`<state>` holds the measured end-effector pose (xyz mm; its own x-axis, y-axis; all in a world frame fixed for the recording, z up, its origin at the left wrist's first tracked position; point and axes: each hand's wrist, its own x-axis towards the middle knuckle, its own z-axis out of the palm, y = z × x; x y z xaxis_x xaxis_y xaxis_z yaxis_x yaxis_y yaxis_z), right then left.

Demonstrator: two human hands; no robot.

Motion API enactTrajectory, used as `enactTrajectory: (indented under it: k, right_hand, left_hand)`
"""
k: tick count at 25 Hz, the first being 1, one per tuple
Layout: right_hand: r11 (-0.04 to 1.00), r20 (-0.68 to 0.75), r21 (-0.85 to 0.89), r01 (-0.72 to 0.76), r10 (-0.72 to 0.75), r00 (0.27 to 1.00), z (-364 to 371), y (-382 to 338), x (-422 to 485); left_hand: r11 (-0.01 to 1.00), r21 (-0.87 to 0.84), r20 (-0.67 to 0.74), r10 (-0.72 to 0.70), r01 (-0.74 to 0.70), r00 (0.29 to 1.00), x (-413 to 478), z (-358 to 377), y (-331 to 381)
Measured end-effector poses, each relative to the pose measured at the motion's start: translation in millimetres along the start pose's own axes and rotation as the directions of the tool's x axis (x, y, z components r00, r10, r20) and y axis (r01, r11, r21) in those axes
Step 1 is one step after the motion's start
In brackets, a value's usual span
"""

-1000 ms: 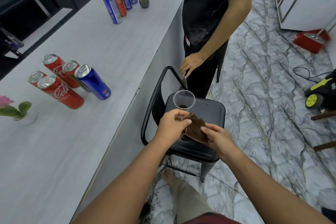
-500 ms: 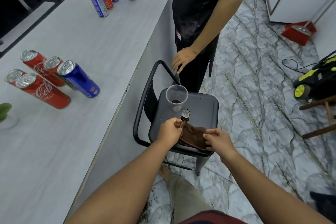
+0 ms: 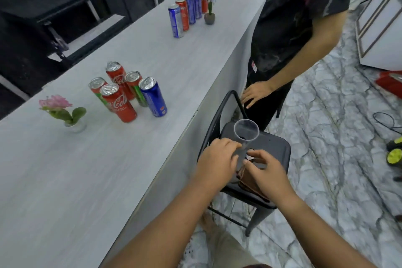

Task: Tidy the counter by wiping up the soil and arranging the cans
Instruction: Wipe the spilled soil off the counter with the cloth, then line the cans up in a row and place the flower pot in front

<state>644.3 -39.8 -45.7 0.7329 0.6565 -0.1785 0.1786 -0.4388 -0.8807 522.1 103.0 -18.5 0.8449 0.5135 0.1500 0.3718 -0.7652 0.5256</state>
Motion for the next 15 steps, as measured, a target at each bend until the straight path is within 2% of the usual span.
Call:
enactTrajectory:
  k: [3, 6, 10, 13, 15]
  right_hand:
    - [0.992, 0.087, -0.027, 0.121, -0.119, 0.989, 26, -47, 8]
    - [0.975, 0.147, -0.052, 0.217, -0.208, 0.967, 55, -84, 21]
    - [0.915, 0.218, -0.169, 0.365, -0.327, 0.920, 99, -120, 45]
    - [0.898, 0.267, -0.173, 0.404, -0.352, 0.897, 131, -139, 67]
    - [0.909, 0.274, -0.141, 0.393, -0.345, 0.897, 151, -152, 86]
  left_hand:
    - [0.995, 0.095, -0.140, -0.015, 0.028, 0.990, -8, -51, -23]
    - [0.980, 0.127, -0.208, -0.127, 0.156, 0.970, -22, -89, -59]
    - [0.933, 0.126, -0.290, -0.290, 0.337, 0.912, -46, -124, -114]
    - [0.860, 0.079, -0.359, -0.446, 0.503, 0.820, -52, -138, -150]
    - [0.777, -0.070, -0.376, -0.602, 0.626, 0.704, -47, -147, -171]
